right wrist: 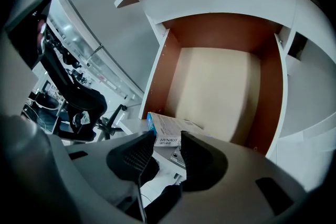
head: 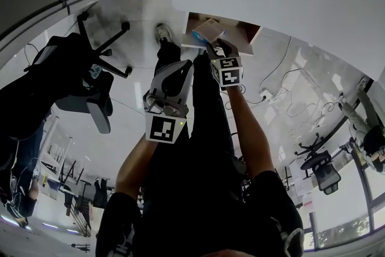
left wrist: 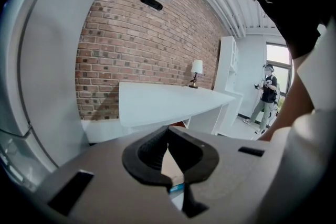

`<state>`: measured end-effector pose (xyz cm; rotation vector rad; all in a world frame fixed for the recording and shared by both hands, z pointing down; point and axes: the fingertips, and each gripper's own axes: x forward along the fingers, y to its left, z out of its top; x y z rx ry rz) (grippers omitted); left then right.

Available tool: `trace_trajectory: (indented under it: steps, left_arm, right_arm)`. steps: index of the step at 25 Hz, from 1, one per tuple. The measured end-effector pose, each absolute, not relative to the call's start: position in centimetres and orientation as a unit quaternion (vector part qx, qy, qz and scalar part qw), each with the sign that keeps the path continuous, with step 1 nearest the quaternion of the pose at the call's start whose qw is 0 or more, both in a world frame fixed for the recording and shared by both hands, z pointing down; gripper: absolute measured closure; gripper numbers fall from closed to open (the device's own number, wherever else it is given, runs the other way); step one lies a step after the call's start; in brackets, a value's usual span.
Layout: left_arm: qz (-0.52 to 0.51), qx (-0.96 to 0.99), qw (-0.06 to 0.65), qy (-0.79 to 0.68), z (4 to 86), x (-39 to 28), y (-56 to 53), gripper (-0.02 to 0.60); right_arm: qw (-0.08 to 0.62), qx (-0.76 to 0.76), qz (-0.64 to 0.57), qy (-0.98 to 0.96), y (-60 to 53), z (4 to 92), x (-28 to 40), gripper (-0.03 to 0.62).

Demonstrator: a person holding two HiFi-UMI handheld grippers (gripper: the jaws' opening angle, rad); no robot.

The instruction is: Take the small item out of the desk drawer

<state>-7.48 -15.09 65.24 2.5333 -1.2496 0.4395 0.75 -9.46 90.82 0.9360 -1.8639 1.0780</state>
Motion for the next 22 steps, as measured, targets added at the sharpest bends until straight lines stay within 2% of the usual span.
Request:
trace_trajectory:
  steps: [7,11,17,22]
  left_arm:
    - [0.206,0.881,0.154,-0.398,70.4,-6.2,-14.1,0.563]
    - [0.268,0.884,0.143,-0.356,74.3,-5.6,-13.6,0.462]
    - [0.317,0.888,0.118,-0.311,78.2,-4.7,-14.5,0.425]
    - [0.388,0.891,0.07,-0.224,82.3,-3.0,-13.8,0.383]
  right_arm:
    - [0.371,0.369,0.433,-0.734,-10.4,90.3,1.2,0.41]
    - [0.369,0.372,0.434,-0.733,-10.5,90.3,1.5,0.41]
    - [0.362,0.383,0.435,-0.73,-11.2,89.9,2.7,0.41]
    - [0.359,0.39,0.439,-0.726,-11.5,89.9,3.6,0.41]
